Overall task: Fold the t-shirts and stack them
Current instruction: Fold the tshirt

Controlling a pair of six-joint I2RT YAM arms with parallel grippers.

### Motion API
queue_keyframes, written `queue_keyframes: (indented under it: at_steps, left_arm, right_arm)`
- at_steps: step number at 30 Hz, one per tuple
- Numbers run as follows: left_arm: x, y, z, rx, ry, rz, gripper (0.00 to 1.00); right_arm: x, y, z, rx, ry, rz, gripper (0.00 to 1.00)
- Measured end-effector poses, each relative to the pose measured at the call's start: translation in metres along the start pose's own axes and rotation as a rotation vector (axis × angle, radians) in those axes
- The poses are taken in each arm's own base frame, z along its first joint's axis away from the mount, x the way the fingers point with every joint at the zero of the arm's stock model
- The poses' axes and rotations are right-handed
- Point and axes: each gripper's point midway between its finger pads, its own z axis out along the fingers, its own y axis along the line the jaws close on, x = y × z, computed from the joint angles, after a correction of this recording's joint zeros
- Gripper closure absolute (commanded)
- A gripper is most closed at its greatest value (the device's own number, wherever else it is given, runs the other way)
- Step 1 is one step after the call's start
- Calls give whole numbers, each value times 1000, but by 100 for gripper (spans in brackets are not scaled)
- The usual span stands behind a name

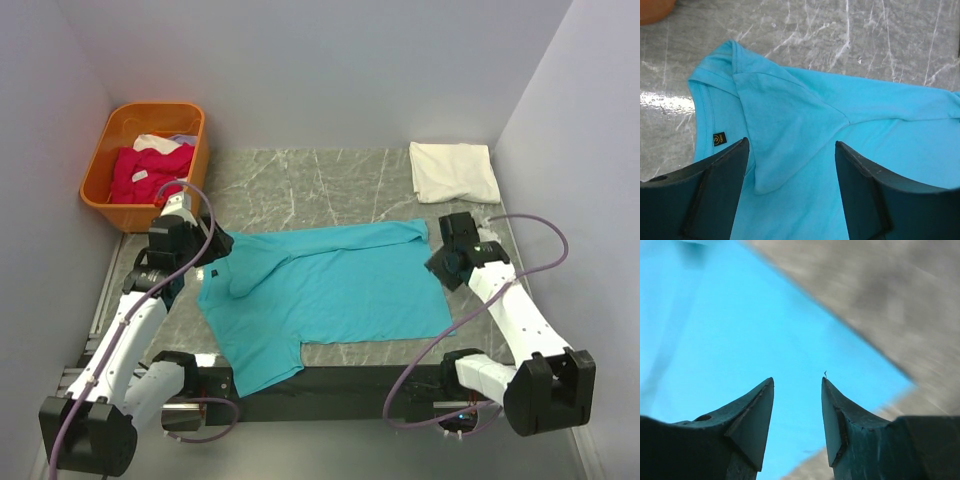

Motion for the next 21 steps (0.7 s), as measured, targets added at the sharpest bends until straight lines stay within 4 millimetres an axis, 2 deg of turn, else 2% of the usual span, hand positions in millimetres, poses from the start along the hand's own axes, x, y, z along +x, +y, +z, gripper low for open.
queue_keyframes:
  at_steps: [5,8,10,14,21]
  left_arm:
    - [8,3,7,-13,36,-7,21]
    - [9,4,8,-17,42,-20,15]
    - [10,3,9,-17,40,-41,14]
    - [17,8,15,-39,39,-117,13]
    - [56,30,31,-127,105,-279,19]
  right_arm:
    - [-28,75,-6,-263,-30,-7,46]
    - [-35,108,6,-358,-16,18,38]
    - [-41,120,18,-404,-8,60,34]
    - [-52,135,38,-472,2,141,34]
    - [-54,149,70,-552,44,228,36]
